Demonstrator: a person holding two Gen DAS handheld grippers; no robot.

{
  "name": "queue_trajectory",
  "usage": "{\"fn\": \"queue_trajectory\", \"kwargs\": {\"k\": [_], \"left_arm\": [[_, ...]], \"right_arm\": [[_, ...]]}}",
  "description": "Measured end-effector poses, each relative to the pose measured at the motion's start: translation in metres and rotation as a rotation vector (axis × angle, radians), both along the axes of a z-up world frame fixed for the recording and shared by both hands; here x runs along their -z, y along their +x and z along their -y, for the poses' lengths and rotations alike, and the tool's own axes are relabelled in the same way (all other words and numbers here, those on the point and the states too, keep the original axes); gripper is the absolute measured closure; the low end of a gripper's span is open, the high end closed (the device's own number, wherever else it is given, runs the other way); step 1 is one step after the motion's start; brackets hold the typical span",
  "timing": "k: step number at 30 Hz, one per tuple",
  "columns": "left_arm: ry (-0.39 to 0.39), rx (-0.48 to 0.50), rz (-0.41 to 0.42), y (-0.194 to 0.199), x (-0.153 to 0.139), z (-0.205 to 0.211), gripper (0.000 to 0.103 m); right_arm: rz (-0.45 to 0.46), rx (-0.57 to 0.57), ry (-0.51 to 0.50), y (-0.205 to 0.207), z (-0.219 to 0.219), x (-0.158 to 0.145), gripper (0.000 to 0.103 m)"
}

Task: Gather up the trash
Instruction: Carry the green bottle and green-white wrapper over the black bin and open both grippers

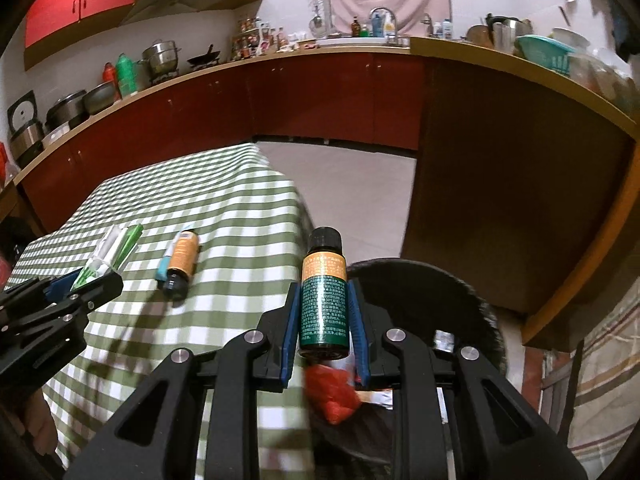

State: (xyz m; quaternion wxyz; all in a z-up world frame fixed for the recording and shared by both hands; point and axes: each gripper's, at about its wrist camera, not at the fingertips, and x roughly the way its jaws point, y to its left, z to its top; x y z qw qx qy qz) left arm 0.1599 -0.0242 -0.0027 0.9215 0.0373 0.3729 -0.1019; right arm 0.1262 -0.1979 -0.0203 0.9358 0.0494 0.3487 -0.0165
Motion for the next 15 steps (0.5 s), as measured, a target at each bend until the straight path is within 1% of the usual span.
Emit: {"fn": "queue_trajectory", "kwargs": {"k": [6, 15], "left_arm": [[0.002, 0.054, 0.009, -0.016, -0.004, 0.033, 0.069], [0.014, 0.123, 0.005, -0.026, 0.003, 0.078, 0.069]], "right_arm": [[0.011, 0.049, -0.002, -0.019, 0.025, -0.002, 0.079], [0.02, 0.115, -0.002, -0.041, 0.06, -0.002, 0.079]]}}
